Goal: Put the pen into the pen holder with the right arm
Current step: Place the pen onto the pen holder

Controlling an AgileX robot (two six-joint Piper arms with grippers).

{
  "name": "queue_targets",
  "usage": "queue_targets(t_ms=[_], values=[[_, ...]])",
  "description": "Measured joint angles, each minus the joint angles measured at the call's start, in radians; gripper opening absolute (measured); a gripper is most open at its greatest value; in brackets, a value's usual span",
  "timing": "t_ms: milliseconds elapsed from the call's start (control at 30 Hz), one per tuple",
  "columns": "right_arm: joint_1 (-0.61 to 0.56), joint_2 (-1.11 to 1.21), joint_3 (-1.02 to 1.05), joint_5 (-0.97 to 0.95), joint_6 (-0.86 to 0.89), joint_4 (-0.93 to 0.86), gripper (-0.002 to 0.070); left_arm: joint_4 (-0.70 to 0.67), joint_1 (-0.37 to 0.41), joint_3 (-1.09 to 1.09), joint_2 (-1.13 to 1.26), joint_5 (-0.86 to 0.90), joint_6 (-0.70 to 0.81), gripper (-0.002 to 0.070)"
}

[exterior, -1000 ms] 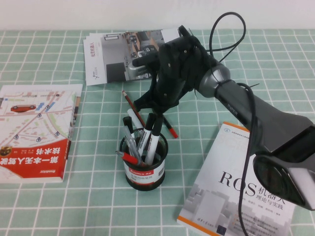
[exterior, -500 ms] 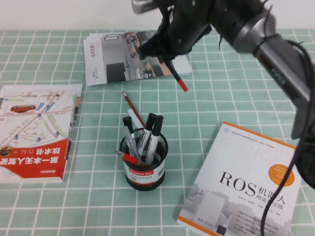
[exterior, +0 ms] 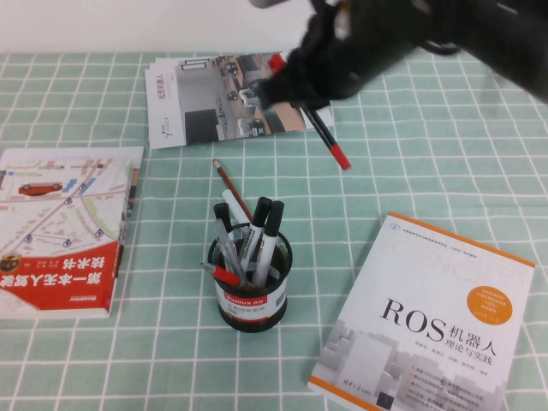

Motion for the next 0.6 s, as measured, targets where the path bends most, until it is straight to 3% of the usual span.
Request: queue_targets(t_ms=[167, 333, 600], values=[[0.000, -0.255, 0.428, -0.394, 0.024, 0.029, 0.0064, 0.000, 0.000, 0.000, 0.000, 0.000, 0.000, -0.0004], [0.000, -0.458, 0.860, -0.920, 0.032, 0.053, 0.0064, 0.000, 0.000, 0.000, 0.000, 0.000, 0.000, -0.0004], [0.000, -0.492, 1.195, -1.589, 0.147, -0.069, 0.0064, 0.000, 0.000, 0.000, 0.000, 0.000, 0.000, -0.0004]])
